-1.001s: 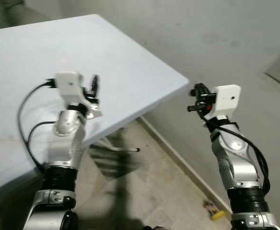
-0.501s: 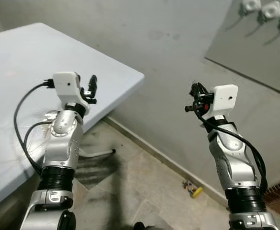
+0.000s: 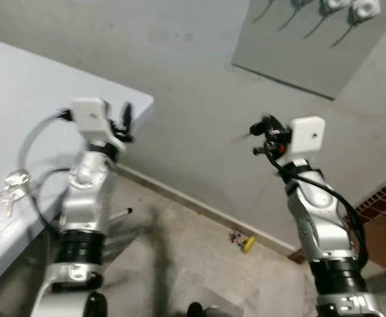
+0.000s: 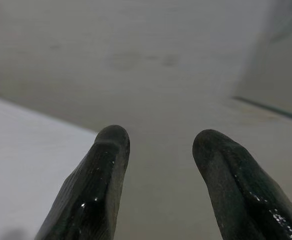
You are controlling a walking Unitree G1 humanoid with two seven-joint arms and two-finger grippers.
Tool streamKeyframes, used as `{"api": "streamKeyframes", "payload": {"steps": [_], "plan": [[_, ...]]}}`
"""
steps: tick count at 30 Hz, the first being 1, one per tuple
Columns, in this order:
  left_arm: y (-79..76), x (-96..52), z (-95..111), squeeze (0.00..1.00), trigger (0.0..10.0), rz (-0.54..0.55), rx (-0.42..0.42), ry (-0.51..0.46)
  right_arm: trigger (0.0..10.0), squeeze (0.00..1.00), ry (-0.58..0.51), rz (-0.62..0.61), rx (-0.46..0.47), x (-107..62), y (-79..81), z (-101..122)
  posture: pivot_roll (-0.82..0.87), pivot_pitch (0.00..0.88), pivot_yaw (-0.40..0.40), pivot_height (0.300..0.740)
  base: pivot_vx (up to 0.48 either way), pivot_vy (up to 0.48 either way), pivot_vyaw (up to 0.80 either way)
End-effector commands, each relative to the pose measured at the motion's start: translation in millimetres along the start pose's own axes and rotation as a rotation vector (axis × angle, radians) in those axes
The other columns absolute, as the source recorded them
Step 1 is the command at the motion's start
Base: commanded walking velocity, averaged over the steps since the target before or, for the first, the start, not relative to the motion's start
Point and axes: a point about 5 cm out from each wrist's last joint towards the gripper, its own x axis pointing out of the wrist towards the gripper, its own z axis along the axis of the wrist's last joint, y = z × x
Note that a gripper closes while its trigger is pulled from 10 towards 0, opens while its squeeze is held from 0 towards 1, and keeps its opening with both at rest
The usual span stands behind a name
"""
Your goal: Hang keys on a hook
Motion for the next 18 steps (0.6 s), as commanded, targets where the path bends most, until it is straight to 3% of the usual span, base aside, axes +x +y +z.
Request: {"api": "streamKeyframes", "payload": {"steps": [1, 7, 18], "plan": [[-0.8, -3.4, 2, 0.00, 10.0, -0.020, 0.017, -0.007, 10.0, 0.00, -0.010, 0.001, -0.002, 0.0, -0.3, 3, 0.05, 0.109, -0.083, 0.740, 0.000, 0.000, -0.73], [-22.6, -7.1, -2, 0.00, 10.0, -0.115, 0.012, 0.005, 10.0, 0.00, -0.006, -0.001, -0.003, 0.0, -1.3, 3, 0.05, 0.124, -0.088, 0.740, 0.000, 0.000, -0.73], [-20.4, -5.9, -8, 0.00, 10.0, -0.078, 0.017, 0.066, 10.0, 0.00, 0.001, -0.020, -0.025, -1.5, -3.4, 2, 0.05, 0.133, -0.087, 0.740, 0.000, 0.000, -0.72]]}}
